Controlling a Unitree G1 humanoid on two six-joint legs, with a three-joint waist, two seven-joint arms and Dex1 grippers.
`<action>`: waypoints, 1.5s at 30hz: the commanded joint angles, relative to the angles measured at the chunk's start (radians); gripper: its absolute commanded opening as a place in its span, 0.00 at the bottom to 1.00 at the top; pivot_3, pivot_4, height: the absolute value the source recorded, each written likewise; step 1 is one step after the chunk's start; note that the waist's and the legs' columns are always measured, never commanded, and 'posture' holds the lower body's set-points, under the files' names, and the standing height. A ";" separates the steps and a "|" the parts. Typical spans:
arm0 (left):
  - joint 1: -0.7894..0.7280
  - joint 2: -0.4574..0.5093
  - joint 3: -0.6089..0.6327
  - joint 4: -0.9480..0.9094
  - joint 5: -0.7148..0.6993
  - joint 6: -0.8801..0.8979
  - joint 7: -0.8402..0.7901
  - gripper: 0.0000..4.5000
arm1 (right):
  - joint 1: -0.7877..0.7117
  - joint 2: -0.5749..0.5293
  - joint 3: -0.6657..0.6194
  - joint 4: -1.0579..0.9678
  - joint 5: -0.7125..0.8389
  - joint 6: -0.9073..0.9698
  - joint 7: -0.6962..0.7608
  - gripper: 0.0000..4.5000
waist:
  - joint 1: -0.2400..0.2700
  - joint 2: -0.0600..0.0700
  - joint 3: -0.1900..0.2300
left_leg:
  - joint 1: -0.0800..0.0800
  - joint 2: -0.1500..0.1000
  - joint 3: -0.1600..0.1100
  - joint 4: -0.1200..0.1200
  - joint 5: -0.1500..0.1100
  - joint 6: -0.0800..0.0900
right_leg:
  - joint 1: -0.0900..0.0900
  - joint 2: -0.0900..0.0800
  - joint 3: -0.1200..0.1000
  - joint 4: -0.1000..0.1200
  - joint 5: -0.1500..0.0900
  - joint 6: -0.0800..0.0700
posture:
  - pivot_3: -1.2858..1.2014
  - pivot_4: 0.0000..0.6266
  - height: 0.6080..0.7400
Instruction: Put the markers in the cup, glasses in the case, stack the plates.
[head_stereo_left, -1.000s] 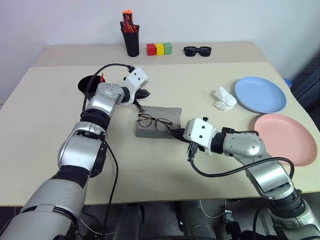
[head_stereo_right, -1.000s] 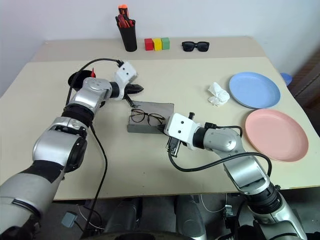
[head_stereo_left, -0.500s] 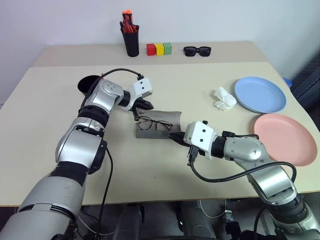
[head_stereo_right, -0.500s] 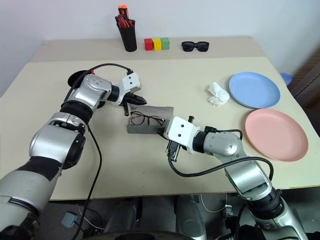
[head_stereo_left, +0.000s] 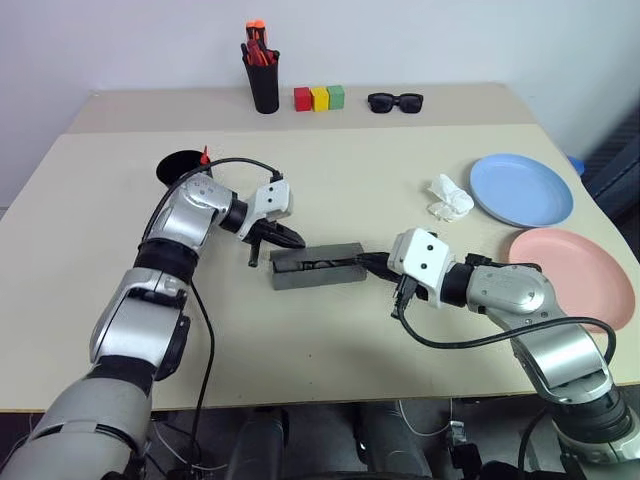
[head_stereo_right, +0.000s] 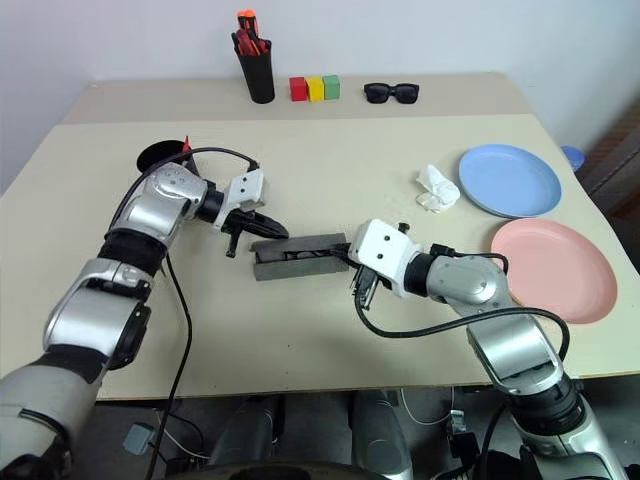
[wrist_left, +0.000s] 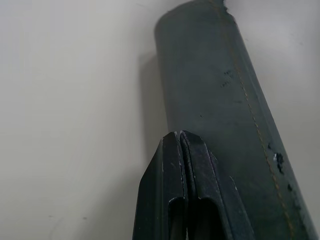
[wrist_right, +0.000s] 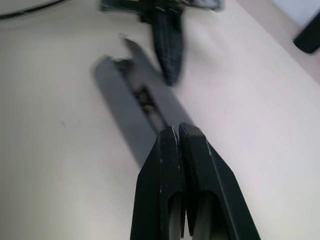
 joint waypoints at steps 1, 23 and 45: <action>0.056 0.022 -0.032 -0.106 -0.004 0.013 -0.004 0.00 | -0.014 -0.005 -0.037 0.003 0.013 -0.006 -0.012 0.01 | 0.000 0.000 0.000 | 0.000 0.000 0.000 0.000 0.000 0.000 | 0.000 0.000 0.000 0.000 0.000 0.000 | 0.52 0.24 1.00; 0.230 0.096 -0.021 -0.485 -0.176 0.247 0.076 0.00 | -0.028 -0.035 -0.060 0.053 0.013 -0.016 -0.024 0.01 | 0.001 0.001 -0.001 | 0.001 0.000 0.000 0.001 0.000 0.000 | 0.001 0.000 0.000 0.000 0.000 0.000 | 0.52 0.24 1.00; -0.050 0.004 0.005 0.023 -0.053 0.141 0.461 0.00 | 0.016 -0.044 -0.064 -0.014 0.047 0.012 -0.022 0.01 | 0.005 0.000 0.000 | 0.000 0.000 0.000 0.002 0.000 0.000 | 0.001 0.000 0.000 0.000 0.000 0.000 | 0.52 0.24 1.00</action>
